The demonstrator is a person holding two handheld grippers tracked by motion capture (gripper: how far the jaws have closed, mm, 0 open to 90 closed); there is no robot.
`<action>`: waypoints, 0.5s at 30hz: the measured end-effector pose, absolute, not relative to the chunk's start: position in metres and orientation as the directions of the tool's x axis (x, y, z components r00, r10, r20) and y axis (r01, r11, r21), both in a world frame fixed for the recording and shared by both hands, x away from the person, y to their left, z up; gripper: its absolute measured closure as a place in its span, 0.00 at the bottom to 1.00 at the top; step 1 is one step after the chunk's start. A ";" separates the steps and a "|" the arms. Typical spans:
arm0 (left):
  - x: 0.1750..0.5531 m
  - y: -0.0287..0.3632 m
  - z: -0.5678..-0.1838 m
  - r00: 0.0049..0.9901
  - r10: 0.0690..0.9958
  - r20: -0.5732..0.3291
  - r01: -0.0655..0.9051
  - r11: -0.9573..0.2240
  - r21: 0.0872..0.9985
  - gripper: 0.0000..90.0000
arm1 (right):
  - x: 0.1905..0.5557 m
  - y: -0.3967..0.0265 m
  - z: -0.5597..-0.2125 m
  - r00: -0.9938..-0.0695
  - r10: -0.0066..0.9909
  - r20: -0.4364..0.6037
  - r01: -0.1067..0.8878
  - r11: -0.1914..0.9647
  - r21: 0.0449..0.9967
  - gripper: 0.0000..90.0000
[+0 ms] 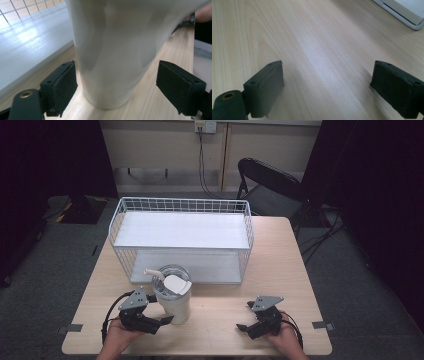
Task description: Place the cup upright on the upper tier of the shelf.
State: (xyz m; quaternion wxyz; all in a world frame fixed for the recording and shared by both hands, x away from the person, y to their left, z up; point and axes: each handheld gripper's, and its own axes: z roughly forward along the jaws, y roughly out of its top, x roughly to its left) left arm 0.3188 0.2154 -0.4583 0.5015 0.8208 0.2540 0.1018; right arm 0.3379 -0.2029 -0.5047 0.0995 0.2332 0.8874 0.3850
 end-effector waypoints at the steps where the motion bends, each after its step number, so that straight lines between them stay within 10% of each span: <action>1: 0.319 0.215 -0.458 0.850 0.519 -0.088 0.315 -0.368 0.875 0.18 | 0.338 -0.203 -0.505 -0.871 0.490 0.003 0.337 0.595 0.730 0.11; 15: 0.323 0.206 -0.459 0.853 0.514 -0.095 0.291 -0.317 0.903 0.14 | 0.338 -0.203 -0.505 -0.872 0.490 0.002 0.336 0.595 0.730 0.11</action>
